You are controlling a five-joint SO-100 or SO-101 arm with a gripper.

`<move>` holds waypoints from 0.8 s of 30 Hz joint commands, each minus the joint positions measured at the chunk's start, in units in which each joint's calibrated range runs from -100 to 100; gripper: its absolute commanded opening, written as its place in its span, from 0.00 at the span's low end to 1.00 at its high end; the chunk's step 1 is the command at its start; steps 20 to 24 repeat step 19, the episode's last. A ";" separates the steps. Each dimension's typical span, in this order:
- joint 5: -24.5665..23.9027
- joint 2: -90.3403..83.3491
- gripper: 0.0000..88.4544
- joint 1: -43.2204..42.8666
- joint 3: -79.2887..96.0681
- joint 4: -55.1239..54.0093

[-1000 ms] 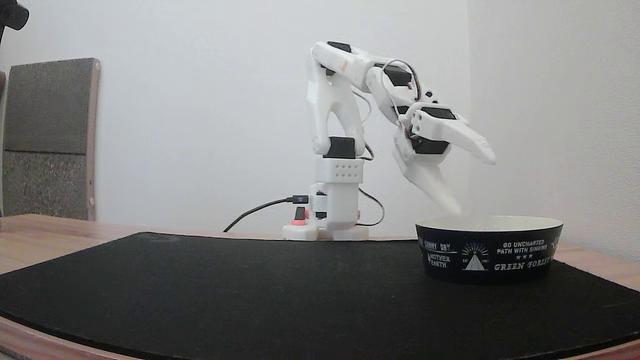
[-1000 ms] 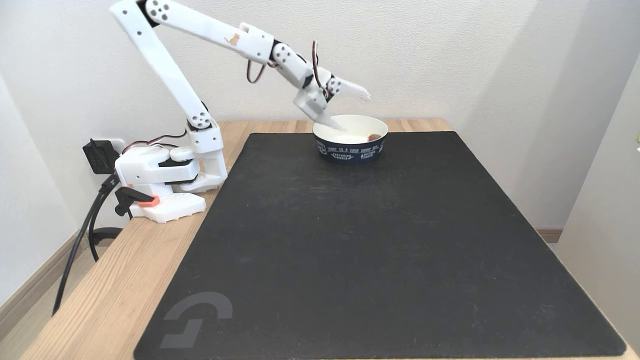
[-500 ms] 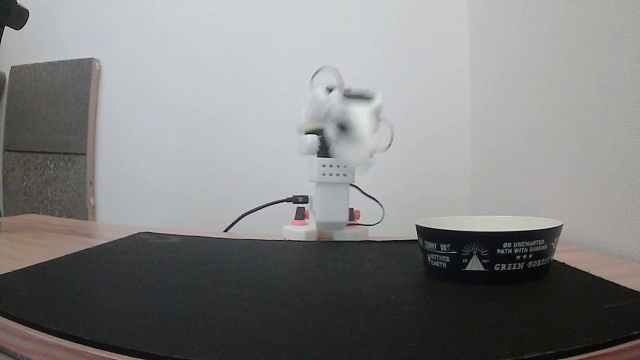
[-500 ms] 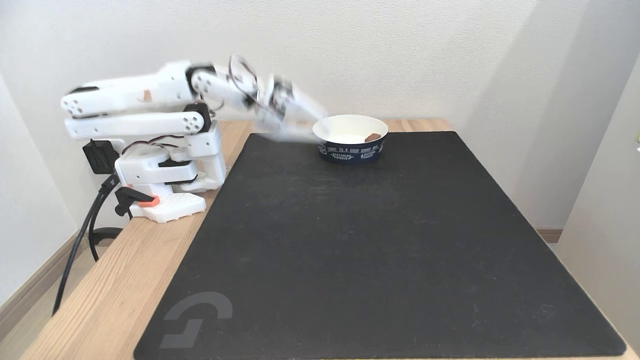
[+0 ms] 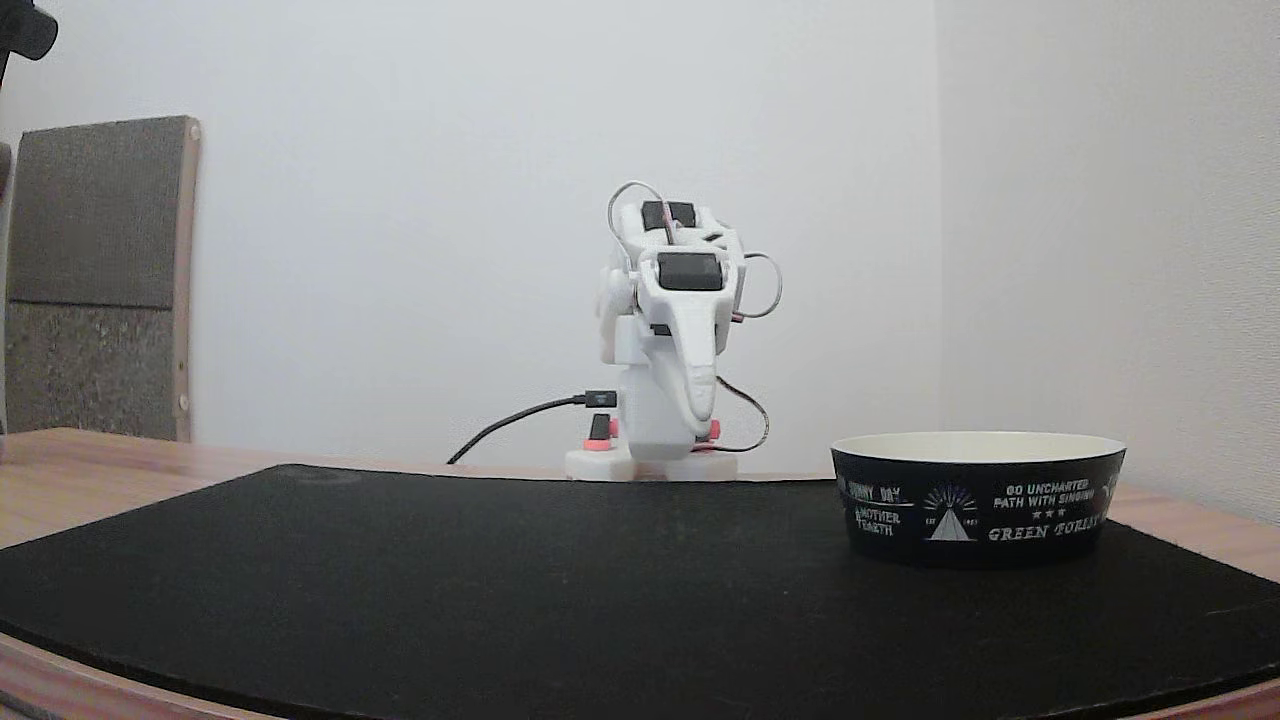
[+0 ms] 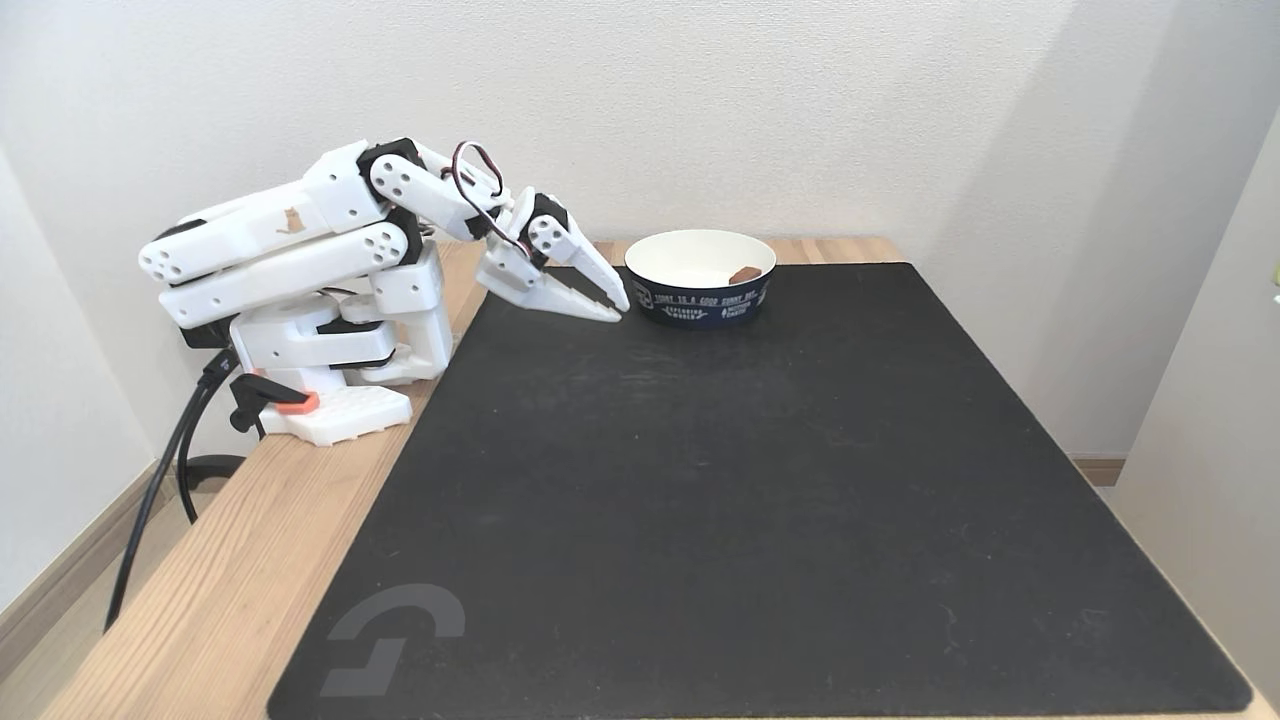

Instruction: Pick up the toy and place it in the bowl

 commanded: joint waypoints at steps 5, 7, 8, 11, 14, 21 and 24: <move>0.16 -0.50 0.03 0.63 0.70 -0.31; 0.21 -0.50 0.03 0.63 0.70 -0.31; 0.21 -0.50 0.03 0.63 0.70 -0.39; 0.21 -0.50 0.03 0.63 0.70 -0.39; 0.21 -0.50 0.03 0.63 0.70 -0.39; 0.21 -0.50 0.03 0.63 0.70 -0.39; 0.21 -0.50 0.03 0.63 0.70 -0.39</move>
